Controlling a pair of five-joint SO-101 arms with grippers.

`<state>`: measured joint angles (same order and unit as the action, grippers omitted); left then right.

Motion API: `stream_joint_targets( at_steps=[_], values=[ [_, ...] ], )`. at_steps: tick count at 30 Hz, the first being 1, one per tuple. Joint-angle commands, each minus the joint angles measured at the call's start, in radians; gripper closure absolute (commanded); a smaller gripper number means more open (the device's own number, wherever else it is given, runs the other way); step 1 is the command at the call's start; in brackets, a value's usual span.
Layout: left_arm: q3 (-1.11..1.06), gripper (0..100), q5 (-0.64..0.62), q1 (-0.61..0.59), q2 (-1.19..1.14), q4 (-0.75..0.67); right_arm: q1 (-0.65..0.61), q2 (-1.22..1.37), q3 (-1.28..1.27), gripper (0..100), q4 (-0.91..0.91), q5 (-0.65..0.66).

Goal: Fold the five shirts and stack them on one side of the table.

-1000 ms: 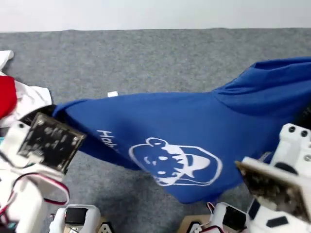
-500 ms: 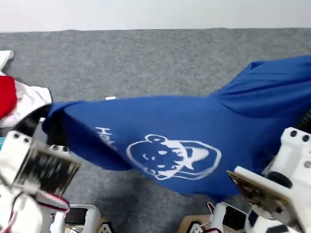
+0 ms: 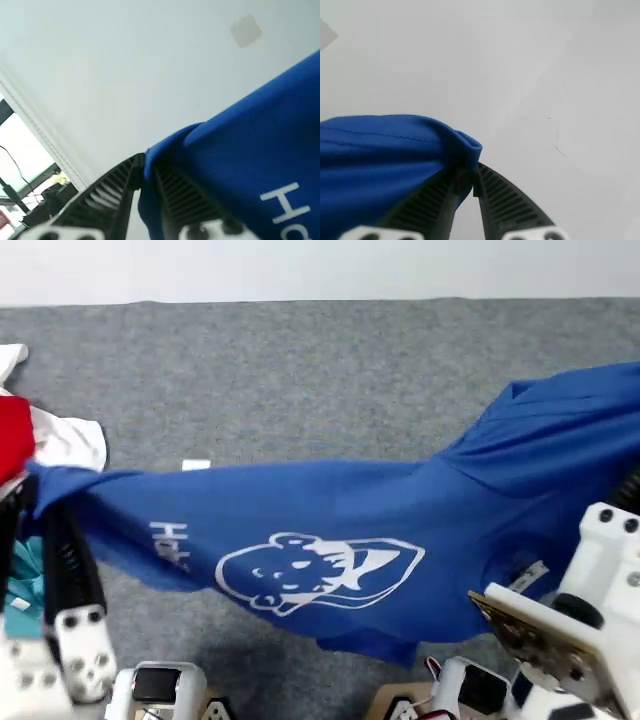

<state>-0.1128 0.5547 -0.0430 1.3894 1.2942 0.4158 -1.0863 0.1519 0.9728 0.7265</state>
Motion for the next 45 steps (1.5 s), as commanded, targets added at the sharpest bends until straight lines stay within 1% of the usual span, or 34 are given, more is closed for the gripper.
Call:
stream_joint_targets(
  at_steps=[1,3,5,8,13,17,19,22,31,34,37,41,45],
  values=[
    [0.013,100,0.069,0.000,0.023,-0.026,-0.007,0.021,0.037,99.0,-0.002,0.011],
    [0.010,100,0.094,-0.005,0.026,-0.018,-0.007,0.022,0.031,99.0,0.007,0.011],
    [0.001,100,0.097,-0.003,0.018,0.021,-0.007,0.030,0.029,99.0,0.045,0.011],
    [-0.074,100,0.097,-0.006,0.006,0.089,-0.007,0.065,0.012,99.0,0.117,0.003],
    [-0.300,100,0.097,-0.006,0.009,0.115,-0.019,0.105,-0.106,99.0,0.197,0.003],
    [-0.516,100,0.097,0.000,0.003,0.098,-0.114,0.108,-0.267,99.0,0.232,0.003],
    [-0.631,100,0.094,0.002,0.003,0.041,-0.150,0.110,-0.367,99.0,0.226,0.003],
    [-0.805,100,0.092,0.002,0.003,-0.112,-0.196,0.110,-0.537,99.0,0.159,0.003],
    [-1.294,100,0.091,0.002,0.002,-0.718,-0.259,0.113,-0.954,99.0,-0.245,0.009],
    [-1.403,100,0.091,0.012,0.002,-0.858,-0.277,0.127,-1.043,99.0,-0.381,0.009],
    [-1.448,100,0.091,0.043,0.002,-0.904,-0.278,0.193,-1.057,99.0,-0.460,0.006],
    [-1.452,100,0.089,0.097,0.002,-0.904,-0.275,0.321,-1.016,99.0,-0.524,0.005],
    [-1.449,100,0.089,0.100,0.000,-0.924,-0.275,0.456,-0.927,99.0,-0.558,0.005]
  ],
)
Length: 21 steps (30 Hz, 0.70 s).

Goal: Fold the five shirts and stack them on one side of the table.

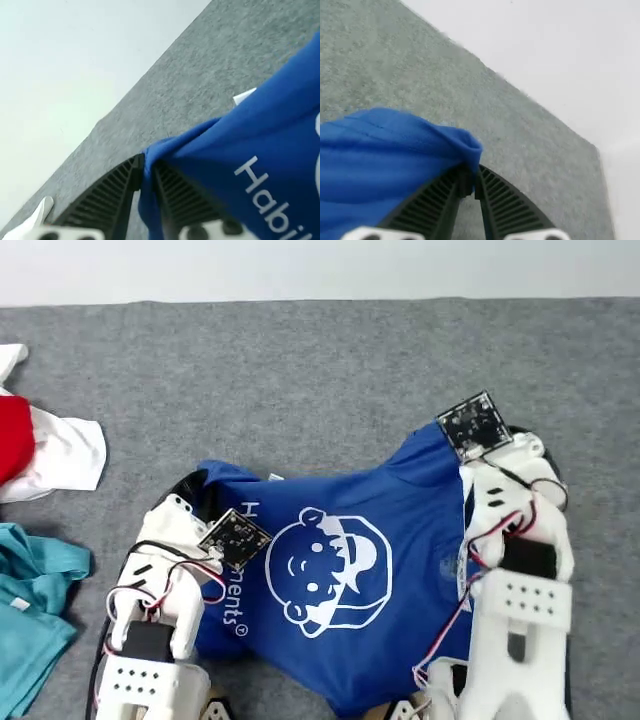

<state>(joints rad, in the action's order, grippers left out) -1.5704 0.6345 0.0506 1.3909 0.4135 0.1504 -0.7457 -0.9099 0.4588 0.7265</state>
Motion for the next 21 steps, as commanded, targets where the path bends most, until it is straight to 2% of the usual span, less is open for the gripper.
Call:
stream_joint_targets(
  at_steps=[1,5,8,16,21],
  values=[
    [0.008,100,0.009,0.005,-0.006,-0.052,-0.010,0.153,0.167,99.0,-0.041,0.003],
    [0.015,100,0.009,0.003,-0.110,-0.143,-0.010,0.302,0.308,99.0,-0.039,0.003],
    [0.104,100,0.008,-0.015,-0.293,-0.222,-0.010,0.418,0.430,99.0,-0.033,0.003],
    [0.650,100,-0.143,-0.029,-1.053,-0.245,-0.012,0.676,0.651,99.0,-0.031,0.003],
    [0.940,100,-0.221,-0.029,-1.341,-0.180,-0.010,0.756,0.700,99.0,-0.031,-0.035]
  ],
)
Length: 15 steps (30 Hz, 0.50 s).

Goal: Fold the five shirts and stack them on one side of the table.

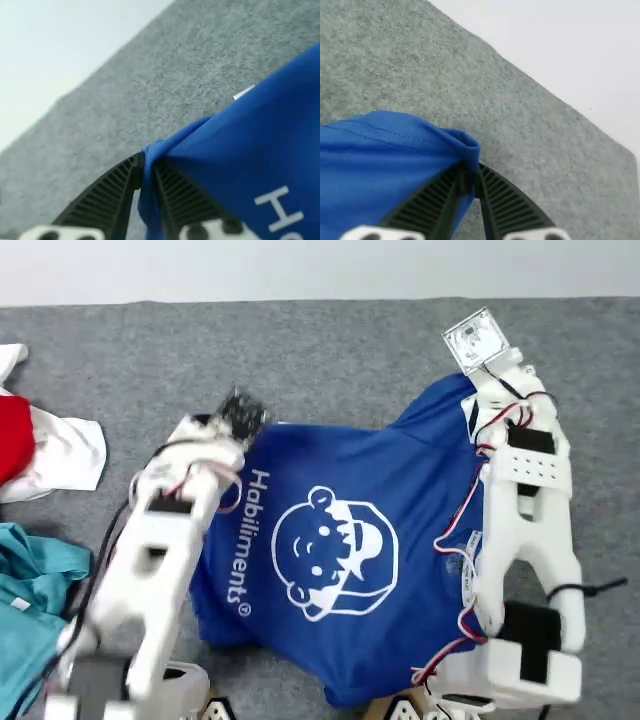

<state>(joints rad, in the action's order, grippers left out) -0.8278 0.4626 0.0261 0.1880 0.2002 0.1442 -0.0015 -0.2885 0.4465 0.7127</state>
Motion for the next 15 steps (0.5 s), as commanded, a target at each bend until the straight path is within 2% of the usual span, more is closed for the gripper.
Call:
stream_joint_targets(
  at_steps=[1,15],
  values=[
    [0.249,100,-0.064,-0.005,-0.180,0.058,-0.004,0.024,0.084,99.0,-0.019,-0.021],
    [0.915,100,-0.192,-0.005,-0.686,0.407,0.035,0.348,0.385,99.0,-0.018,-0.025]
  ],
)
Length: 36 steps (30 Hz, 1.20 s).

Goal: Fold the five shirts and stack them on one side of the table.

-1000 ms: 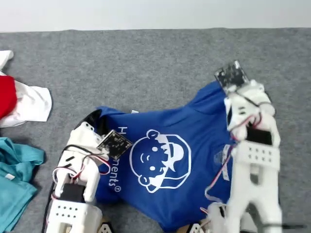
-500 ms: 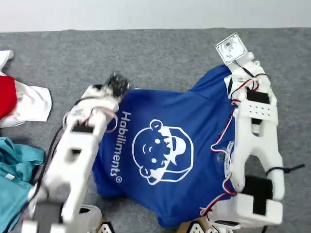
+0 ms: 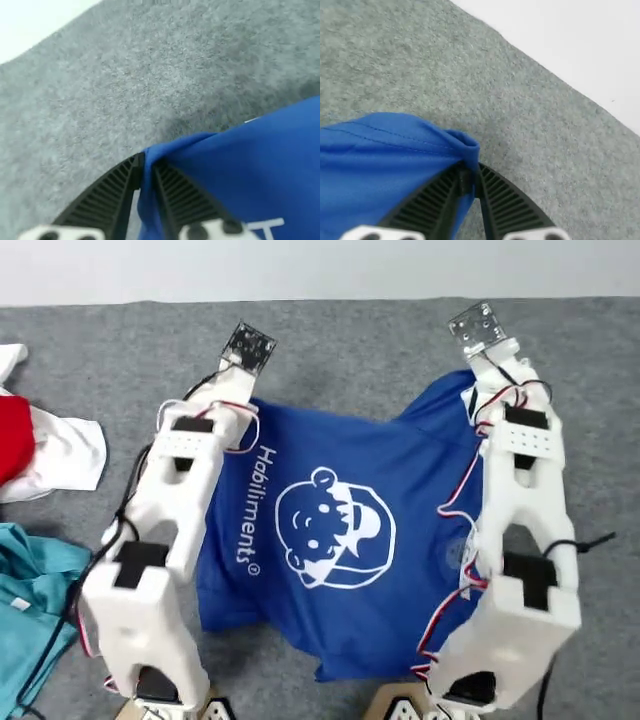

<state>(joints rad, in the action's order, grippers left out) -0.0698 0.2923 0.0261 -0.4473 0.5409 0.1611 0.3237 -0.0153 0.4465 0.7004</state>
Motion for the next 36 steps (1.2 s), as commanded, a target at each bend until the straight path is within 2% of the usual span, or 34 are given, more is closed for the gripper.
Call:
stream_joint_targets(
  at_steps=[1,10,18,26,30,36],
  values=[
    [0.203,100,-0.023,-0.005,-0.083,0.091,0.019,0.045,0.138,99.0,-0.018,-0.012],
    [0.653,100,-0.054,-0.005,-0.373,0.381,0.018,0.220,0.336,99.0,-0.018,-0.012],
    [1.069,100,-0.054,-0.002,-0.569,0.677,0.015,0.254,0.371,99.0,-0.018,-0.012],
    [1.369,87,-0.054,-0.003,-0.706,0.896,0.018,0.254,0.393,98.5,0.048,-0.012],
    [1.468,85,-0.052,-0.005,-0.747,0.968,0.018,0.262,0.456,88.7,0.159,-0.020],
    [1.589,82,-0.054,-0.005,-0.750,1.060,0.018,0.248,0.563,78.0,0.341,-0.167]
  ],
)
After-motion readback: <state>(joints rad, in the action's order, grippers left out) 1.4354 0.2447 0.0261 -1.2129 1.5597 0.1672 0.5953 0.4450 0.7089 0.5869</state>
